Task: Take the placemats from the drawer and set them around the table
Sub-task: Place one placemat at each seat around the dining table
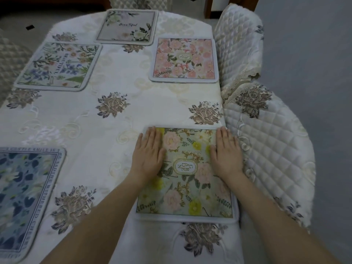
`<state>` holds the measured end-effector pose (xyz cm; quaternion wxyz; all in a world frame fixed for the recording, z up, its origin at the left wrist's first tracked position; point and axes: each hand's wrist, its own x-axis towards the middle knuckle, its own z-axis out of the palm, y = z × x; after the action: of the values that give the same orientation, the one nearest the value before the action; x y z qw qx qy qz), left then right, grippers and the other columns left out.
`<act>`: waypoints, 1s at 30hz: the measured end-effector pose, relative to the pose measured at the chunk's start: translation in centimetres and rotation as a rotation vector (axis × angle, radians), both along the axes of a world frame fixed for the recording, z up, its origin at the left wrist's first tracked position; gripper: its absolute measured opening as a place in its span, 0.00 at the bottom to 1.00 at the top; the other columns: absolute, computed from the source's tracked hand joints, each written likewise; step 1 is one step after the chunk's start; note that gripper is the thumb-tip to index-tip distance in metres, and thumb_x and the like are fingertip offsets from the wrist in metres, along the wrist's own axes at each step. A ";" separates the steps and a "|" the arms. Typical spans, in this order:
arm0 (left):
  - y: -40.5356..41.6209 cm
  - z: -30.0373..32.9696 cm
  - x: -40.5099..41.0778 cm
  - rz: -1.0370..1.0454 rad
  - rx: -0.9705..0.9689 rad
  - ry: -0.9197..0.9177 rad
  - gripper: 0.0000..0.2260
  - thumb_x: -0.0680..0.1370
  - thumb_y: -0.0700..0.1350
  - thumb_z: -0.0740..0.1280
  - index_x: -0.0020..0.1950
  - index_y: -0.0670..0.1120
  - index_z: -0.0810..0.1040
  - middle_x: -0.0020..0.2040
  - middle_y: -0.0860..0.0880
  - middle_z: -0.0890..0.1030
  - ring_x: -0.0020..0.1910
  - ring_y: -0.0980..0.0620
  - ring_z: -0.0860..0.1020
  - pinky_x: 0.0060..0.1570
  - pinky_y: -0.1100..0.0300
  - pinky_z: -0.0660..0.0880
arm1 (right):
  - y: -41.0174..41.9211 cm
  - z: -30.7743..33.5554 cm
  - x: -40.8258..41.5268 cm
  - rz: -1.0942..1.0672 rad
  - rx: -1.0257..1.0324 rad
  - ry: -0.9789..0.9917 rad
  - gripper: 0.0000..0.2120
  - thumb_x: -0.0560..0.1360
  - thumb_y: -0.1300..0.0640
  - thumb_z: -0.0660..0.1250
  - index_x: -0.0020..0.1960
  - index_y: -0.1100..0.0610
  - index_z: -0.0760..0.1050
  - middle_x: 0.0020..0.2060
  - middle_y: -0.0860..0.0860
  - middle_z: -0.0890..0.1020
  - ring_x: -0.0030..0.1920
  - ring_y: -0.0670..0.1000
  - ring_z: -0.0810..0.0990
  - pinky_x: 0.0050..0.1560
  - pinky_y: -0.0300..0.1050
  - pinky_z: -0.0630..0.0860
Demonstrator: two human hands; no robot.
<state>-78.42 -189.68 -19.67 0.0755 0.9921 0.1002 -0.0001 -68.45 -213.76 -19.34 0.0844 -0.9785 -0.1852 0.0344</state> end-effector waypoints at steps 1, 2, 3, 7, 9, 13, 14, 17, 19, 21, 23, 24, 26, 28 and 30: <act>-1.4 0.2 -0.8 -0.030 -0.021 -0.009 0.26 0.82 0.53 0.42 0.78 0.44 0.47 0.78 0.45 0.47 0.77 0.48 0.44 0.74 0.51 0.39 | 0.7 0.6 -1.2 -0.006 0.040 0.003 0.33 0.79 0.44 0.37 0.78 0.61 0.47 0.77 0.56 0.52 0.77 0.52 0.48 0.75 0.47 0.39; -3.3 0.3 -1.9 -0.085 -0.049 -0.025 0.26 0.82 0.53 0.43 0.78 0.44 0.47 0.78 0.45 0.47 0.78 0.49 0.44 0.74 0.51 0.40 | 1.7 1.2 -3.0 0.017 0.094 0.016 0.31 0.80 0.45 0.39 0.78 0.61 0.47 0.77 0.56 0.52 0.77 0.53 0.48 0.75 0.48 0.39; -5.3 0.2 -3.1 -0.146 -0.073 -0.030 0.26 0.82 0.52 0.43 0.78 0.43 0.48 0.79 0.45 0.48 0.78 0.50 0.44 0.75 0.50 0.41 | 2.7 1.5 -5.2 0.069 0.134 0.033 0.30 0.81 0.45 0.40 0.78 0.60 0.46 0.77 0.55 0.50 0.77 0.52 0.46 0.76 0.49 0.40; -9.1 -1.3 -6.2 -0.189 -0.157 -0.009 0.27 0.80 0.50 0.46 0.78 0.43 0.50 0.79 0.46 0.51 0.78 0.50 0.47 0.73 0.49 0.49 | 4.2 0.0 -11.7 0.201 0.102 0.041 0.28 0.82 0.44 0.41 0.78 0.56 0.49 0.77 0.52 0.52 0.77 0.50 0.46 0.75 0.51 0.46; -8.5 -1.5 -6.2 -0.176 -0.139 -0.003 0.26 0.81 0.50 0.46 0.78 0.43 0.51 0.79 0.46 0.51 0.78 0.51 0.47 0.74 0.49 0.50 | 3.7 -1.0 -11.9 0.193 0.084 0.060 0.28 0.82 0.43 0.40 0.78 0.54 0.47 0.78 0.51 0.49 0.77 0.49 0.43 0.75 0.51 0.45; -6.2 -1.3 -7.4 -0.144 -0.105 0.027 0.27 0.82 0.54 0.45 0.78 0.43 0.51 0.79 0.47 0.50 0.78 0.52 0.47 0.75 0.50 0.48 | 2.4 -1.1 -11.3 0.180 0.083 0.062 0.28 0.82 0.43 0.40 0.79 0.53 0.45 0.78 0.48 0.48 0.77 0.47 0.42 0.76 0.51 0.45; -5.5 -1.2 -7.7 -0.135 -0.108 0.029 0.27 0.82 0.55 0.46 0.78 0.44 0.51 0.79 0.47 0.51 0.78 0.52 0.47 0.75 0.50 0.48 | 1.9 -1.1 -11.2 0.176 0.097 0.069 0.28 0.82 0.43 0.41 0.79 0.53 0.45 0.78 0.48 0.48 0.77 0.47 0.42 0.76 0.50 0.44; -3.6 -0.8 -8.9 -0.116 -0.097 0.022 0.28 0.82 0.57 0.46 0.78 0.43 0.53 0.78 0.46 0.53 0.78 0.52 0.49 0.75 0.52 0.49 | -0.1 -1.3 -11.1 0.129 0.102 0.088 0.29 0.81 0.43 0.45 0.79 0.54 0.45 0.78 0.49 0.49 0.77 0.47 0.43 0.76 0.48 0.44; -3.0 -0.7 -9.5 -0.107 -0.088 0.034 0.28 0.82 0.57 0.45 0.78 0.43 0.53 0.78 0.47 0.52 0.78 0.52 0.49 0.75 0.54 0.47 | -1.7 -1.3 -11.0 0.096 0.076 0.083 0.30 0.81 0.42 0.45 0.78 0.55 0.46 0.77 0.50 0.50 0.77 0.48 0.45 0.76 0.48 0.44; -2.9 -0.4 -9.6 -0.091 -0.091 0.047 0.28 0.82 0.57 0.45 0.78 0.43 0.52 0.78 0.47 0.51 0.78 0.51 0.49 0.75 0.55 0.46 | -2.4 -0.8 -10.8 0.094 0.058 0.079 0.31 0.80 0.42 0.44 0.78 0.56 0.47 0.77 0.50 0.50 0.77 0.49 0.47 0.76 0.49 0.46; -2.9 0.3 -9.6 -0.083 -0.102 0.080 0.29 0.81 0.58 0.43 0.78 0.44 0.52 0.78 0.47 0.51 0.77 0.51 0.49 0.75 0.56 0.44 | -2.4 -0.1 -11.0 0.095 0.055 0.087 0.31 0.80 0.42 0.43 0.78 0.56 0.49 0.76 0.50 0.51 0.77 0.50 0.48 0.76 0.50 0.46; -3.0 0.7 -9.5 -0.081 -0.099 0.101 0.30 0.81 0.59 0.41 0.78 0.44 0.51 0.78 0.47 0.51 0.77 0.50 0.49 0.75 0.56 0.43 | -2.2 0.3 -11.0 0.092 0.054 0.095 0.31 0.79 0.42 0.42 0.78 0.56 0.49 0.77 0.51 0.51 0.77 0.50 0.49 0.76 0.50 0.46; -2.9 1.9 -9.1 -0.074 -0.096 0.159 0.33 0.78 0.62 0.38 0.78 0.44 0.49 0.78 0.47 0.50 0.78 0.50 0.47 0.75 0.57 0.42 | -2.0 1.1 -10.8 0.102 0.029 0.136 0.32 0.78 0.41 0.39 0.78 0.56 0.47 0.77 0.51 0.51 0.77 0.50 0.46 0.76 0.50 0.44; -2.8 3.9 -8.7 -0.076 -0.087 0.243 0.36 0.74 0.62 0.37 0.78 0.45 0.50 0.79 0.47 0.51 0.77 0.50 0.49 0.75 0.55 0.48 | -2.0 2.4 -10.5 0.112 -0.013 0.209 0.32 0.78 0.40 0.38 0.78 0.54 0.46 0.78 0.51 0.49 0.77 0.50 0.45 0.76 0.50 0.44; -2.7 6.6 -8.3 -0.089 -0.075 0.237 0.35 0.74 0.61 0.39 0.76 0.46 0.59 0.76 0.47 0.62 0.74 0.49 0.60 0.69 0.54 0.59 | -1.7 4.4 -10.2 0.112 -0.004 0.263 0.28 0.81 0.43 0.43 0.78 0.52 0.51 0.78 0.51 0.53 0.77 0.51 0.48 0.75 0.54 0.50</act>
<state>-86.71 -192.38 -13.09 0.1001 0.9851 0.0643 -0.1243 -78.70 -215.41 -14.92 0.1040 -0.9538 -0.2267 0.1676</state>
